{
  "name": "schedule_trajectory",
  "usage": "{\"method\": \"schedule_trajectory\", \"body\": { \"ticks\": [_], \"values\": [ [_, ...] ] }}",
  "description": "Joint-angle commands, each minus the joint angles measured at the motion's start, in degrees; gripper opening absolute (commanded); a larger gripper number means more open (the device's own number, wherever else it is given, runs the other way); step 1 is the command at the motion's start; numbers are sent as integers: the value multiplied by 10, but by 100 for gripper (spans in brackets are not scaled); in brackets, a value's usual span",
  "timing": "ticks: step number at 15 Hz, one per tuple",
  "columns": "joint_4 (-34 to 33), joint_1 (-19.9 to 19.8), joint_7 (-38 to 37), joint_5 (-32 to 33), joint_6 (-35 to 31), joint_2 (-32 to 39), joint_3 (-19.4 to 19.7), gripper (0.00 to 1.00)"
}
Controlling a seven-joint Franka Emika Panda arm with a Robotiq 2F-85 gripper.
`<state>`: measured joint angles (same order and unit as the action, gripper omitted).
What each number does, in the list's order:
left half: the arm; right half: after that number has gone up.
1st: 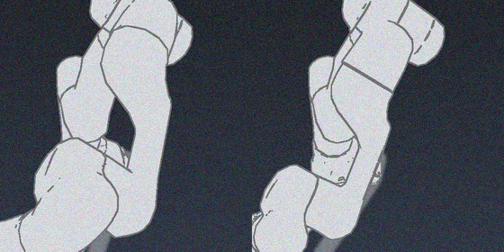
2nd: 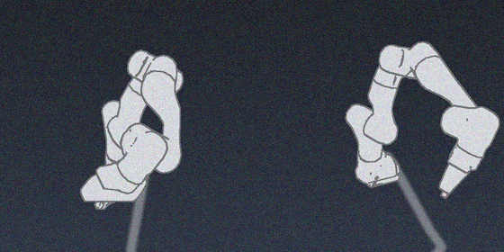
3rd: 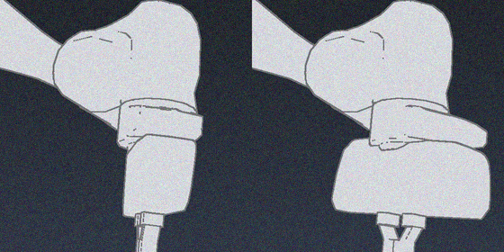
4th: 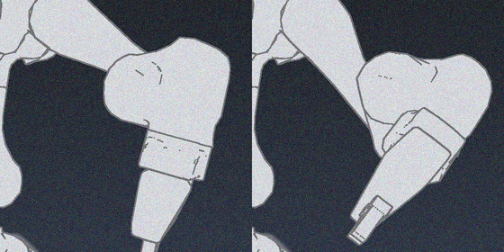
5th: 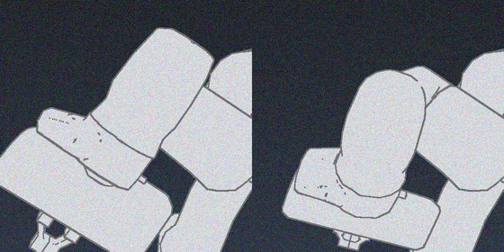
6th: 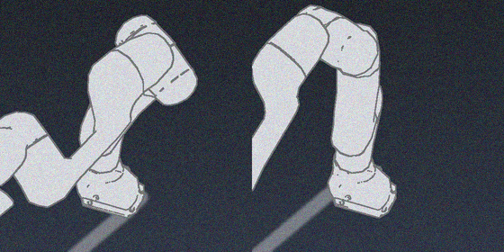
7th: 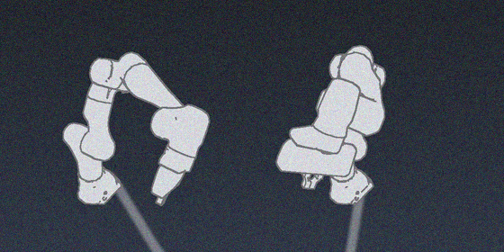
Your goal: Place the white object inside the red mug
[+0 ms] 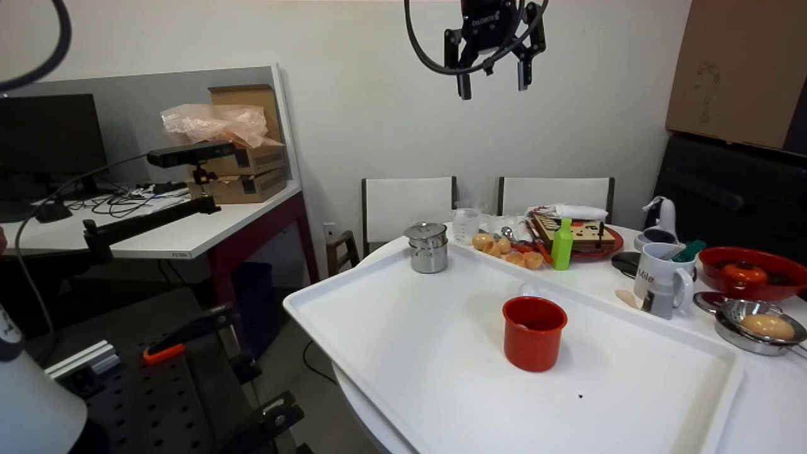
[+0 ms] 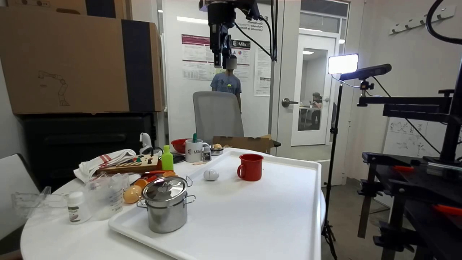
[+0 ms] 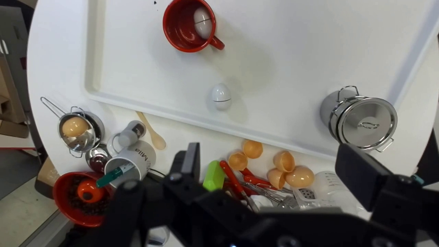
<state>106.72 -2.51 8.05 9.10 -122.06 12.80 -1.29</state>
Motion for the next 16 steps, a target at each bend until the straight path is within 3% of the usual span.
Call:
{"method": "schedule_trajectory", "body": {
  "ticks": [1,12,16],
  "values": [
    [3,12,-21,17,-14,6,10,100],
    [-75,-5,-59,-2,-91,199,45,100],
    [-124,-21,-24,-48,-70,250,23,100]
  ]
}}
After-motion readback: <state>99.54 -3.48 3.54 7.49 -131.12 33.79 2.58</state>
